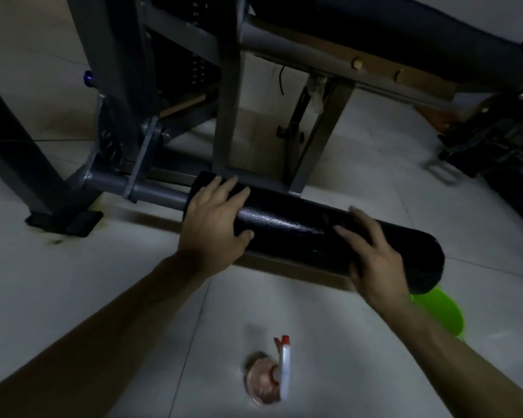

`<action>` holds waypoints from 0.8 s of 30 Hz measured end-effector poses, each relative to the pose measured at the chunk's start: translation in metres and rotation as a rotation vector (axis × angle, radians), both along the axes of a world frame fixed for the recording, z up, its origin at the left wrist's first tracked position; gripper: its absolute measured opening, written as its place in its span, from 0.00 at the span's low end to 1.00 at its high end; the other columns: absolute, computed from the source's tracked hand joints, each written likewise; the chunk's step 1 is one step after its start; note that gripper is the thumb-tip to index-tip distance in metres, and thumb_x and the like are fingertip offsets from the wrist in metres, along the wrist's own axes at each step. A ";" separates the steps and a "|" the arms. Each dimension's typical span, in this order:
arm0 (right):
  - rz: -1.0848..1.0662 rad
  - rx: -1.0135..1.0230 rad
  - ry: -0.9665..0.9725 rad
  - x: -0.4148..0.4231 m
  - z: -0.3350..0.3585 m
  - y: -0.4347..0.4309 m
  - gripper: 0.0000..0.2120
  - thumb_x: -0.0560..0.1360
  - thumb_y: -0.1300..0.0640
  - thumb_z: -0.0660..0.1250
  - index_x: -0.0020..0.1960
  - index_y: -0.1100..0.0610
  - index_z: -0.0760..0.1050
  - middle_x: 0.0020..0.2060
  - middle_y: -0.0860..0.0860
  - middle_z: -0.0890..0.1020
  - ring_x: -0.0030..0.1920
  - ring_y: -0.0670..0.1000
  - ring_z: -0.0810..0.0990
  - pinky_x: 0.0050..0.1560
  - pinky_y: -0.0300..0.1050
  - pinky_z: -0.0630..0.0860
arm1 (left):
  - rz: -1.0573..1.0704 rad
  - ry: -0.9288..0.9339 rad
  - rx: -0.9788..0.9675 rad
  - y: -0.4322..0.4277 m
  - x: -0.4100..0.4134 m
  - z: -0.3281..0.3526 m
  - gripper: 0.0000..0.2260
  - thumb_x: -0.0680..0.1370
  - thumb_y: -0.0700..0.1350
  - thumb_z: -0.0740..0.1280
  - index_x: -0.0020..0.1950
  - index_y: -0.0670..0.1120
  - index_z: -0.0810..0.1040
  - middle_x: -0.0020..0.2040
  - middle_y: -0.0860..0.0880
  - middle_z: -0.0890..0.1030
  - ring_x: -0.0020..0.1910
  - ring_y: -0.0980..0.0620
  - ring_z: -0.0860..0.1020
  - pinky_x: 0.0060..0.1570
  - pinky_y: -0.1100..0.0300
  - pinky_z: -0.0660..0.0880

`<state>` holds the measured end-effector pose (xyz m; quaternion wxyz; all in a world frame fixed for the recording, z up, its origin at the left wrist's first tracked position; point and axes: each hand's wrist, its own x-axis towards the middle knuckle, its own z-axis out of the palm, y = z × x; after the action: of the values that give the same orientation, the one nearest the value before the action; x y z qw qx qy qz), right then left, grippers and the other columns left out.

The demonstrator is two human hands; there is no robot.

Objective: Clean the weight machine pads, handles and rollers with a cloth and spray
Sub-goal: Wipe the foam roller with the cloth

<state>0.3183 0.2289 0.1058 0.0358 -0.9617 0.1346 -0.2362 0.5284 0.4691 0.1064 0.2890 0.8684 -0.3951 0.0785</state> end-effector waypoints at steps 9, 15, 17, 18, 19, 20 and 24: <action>-0.155 0.278 -0.227 0.008 -0.015 0.016 0.36 0.65 0.72 0.64 0.72 0.56 0.75 0.73 0.53 0.74 0.71 0.53 0.74 0.74 0.36 0.64 | -0.240 -0.089 0.195 -0.078 -0.049 0.008 0.45 0.72 0.56 0.76 0.83 0.49 0.57 0.83 0.50 0.58 0.82 0.47 0.52 0.80 0.52 0.42; -0.007 0.072 -0.175 -0.015 -0.021 -0.026 0.33 0.67 0.67 0.62 0.72 0.59 0.76 0.73 0.57 0.75 0.73 0.59 0.73 0.79 0.58 0.63 | -0.233 -0.145 0.220 -0.118 -0.081 0.003 0.57 0.63 0.58 0.80 0.83 0.45 0.51 0.82 0.48 0.60 0.81 0.46 0.56 0.81 0.49 0.48; -0.141 0.111 -0.223 -0.050 -0.026 -0.057 0.37 0.63 0.73 0.64 0.71 0.58 0.77 0.72 0.54 0.76 0.74 0.58 0.73 0.79 0.57 0.63 | -0.246 -0.190 0.246 -0.126 -0.087 -0.002 0.58 0.61 0.61 0.81 0.83 0.48 0.53 0.82 0.49 0.59 0.81 0.45 0.56 0.80 0.47 0.49; -0.212 0.144 -0.258 -0.067 -0.028 -0.071 0.37 0.63 0.75 0.64 0.71 0.57 0.78 0.72 0.53 0.76 0.74 0.57 0.73 0.77 0.57 0.66 | -0.240 -0.225 0.269 -0.130 -0.090 -0.004 0.59 0.59 0.62 0.81 0.83 0.49 0.55 0.82 0.48 0.60 0.80 0.44 0.57 0.79 0.46 0.51; -0.280 0.181 -0.305 -0.083 -0.030 -0.083 0.37 0.64 0.76 0.64 0.70 0.57 0.78 0.71 0.52 0.76 0.73 0.56 0.74 0.76 0.56 0.68 | -0.227 -0.264 0.294 -0.135 -0.093 -0.006 0.59 0.57 0.63 0.82 0.82 0.49 0.57 0.81 0.48 0.61 0.79 0.43 0.59 0.78 0.44 0.53; -0.342 0.221 -0.357 -0.092 -0.031 -0.089 0.36 0.65 0.76 0.63 0.70 0.57 0.78 0.71 0.52 0.77 0.72 0.55 0.74 0.74 0.54 0.70 | -0.207 -0.299 0.311 -0.137 -0.093 -0.008 0.59 0.56 0.62 0.83 0.82 0.49 0.60 0.81 0.47 0.63 0.78 0.42 0.62 0.77 0.43 0.56; -0.473 0.326 -0.533 -0.079 -0.037 -0.073 0.34 0.66 0.70 0.60 0.71 0.59 0.77 0.70 0.54 0.76 0.71 0.56 0.75 0.75 0.39 0.66 | -0.178 -0.340 0.343 -0.143 -0.091 -0.006 0.55 0.57 0.57 0.83 0.80 0.50 0.62 0.78 0.49 0.66 0.75 0.43 0.65 0.73 0.44 0.61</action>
<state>0.2391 0.1557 0.0689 0.1663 -0.7908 0.3742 -0.4549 0.4374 0.3264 0.1006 0.0725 0.8410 -0.5203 0.1293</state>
